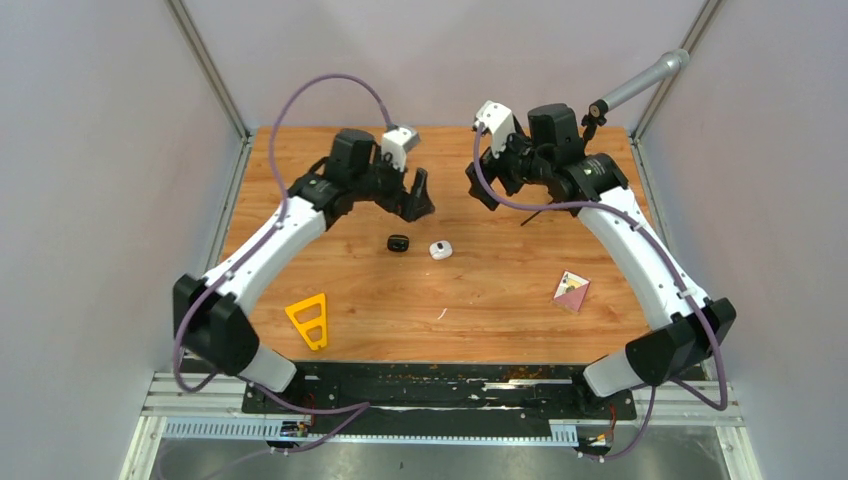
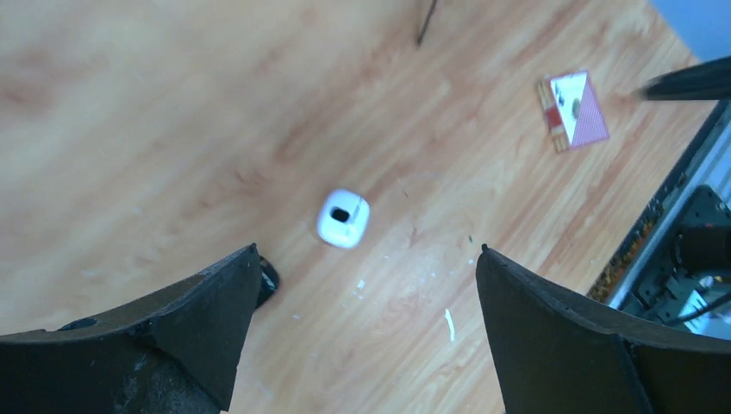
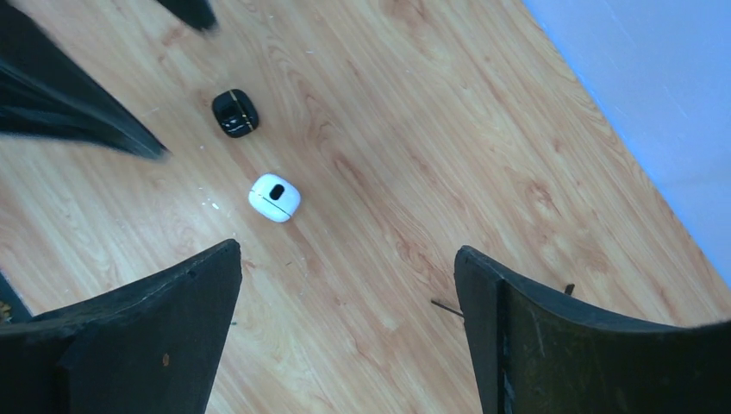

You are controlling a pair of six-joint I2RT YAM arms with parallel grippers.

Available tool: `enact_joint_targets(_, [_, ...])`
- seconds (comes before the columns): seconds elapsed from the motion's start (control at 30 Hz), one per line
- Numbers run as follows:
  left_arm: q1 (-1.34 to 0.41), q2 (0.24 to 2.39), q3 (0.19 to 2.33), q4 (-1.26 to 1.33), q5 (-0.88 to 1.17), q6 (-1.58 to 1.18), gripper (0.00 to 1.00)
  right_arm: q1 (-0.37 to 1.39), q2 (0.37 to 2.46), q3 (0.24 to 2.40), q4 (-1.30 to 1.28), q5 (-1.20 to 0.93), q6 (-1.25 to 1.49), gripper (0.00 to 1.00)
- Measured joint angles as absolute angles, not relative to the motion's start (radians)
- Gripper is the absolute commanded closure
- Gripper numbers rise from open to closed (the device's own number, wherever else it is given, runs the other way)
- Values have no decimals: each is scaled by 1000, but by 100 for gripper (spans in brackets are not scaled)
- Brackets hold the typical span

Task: Insert the wireless bluetooth earbuds into the charging case
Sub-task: Reset both arms

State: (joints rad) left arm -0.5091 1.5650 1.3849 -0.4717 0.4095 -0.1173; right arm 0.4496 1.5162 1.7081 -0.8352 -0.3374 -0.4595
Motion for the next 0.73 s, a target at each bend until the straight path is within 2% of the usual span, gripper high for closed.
enact_joint_targets(0.1, [-466, 1430, 1380, -427, 378, -83, 0, 447, 1441, 1570, -720, -284, -397, 0])
enact_joint_targets(0.23, [-385, 1298, 1332, -395, 270, -114, 0, 447, 1411, 1497, -630, -172, -282, 1])
enact_joint_targets(0.5, [-353, 1288, 1295, -535, 229, -97, 0, 447, 1401, 1465, -550, 75, -164, 1])
enact_joint_targets(0.73, [-344, 1277, 1410, -539, 126, 8, 0, 447, 1374, 1562, -556, 192, -166, 1])
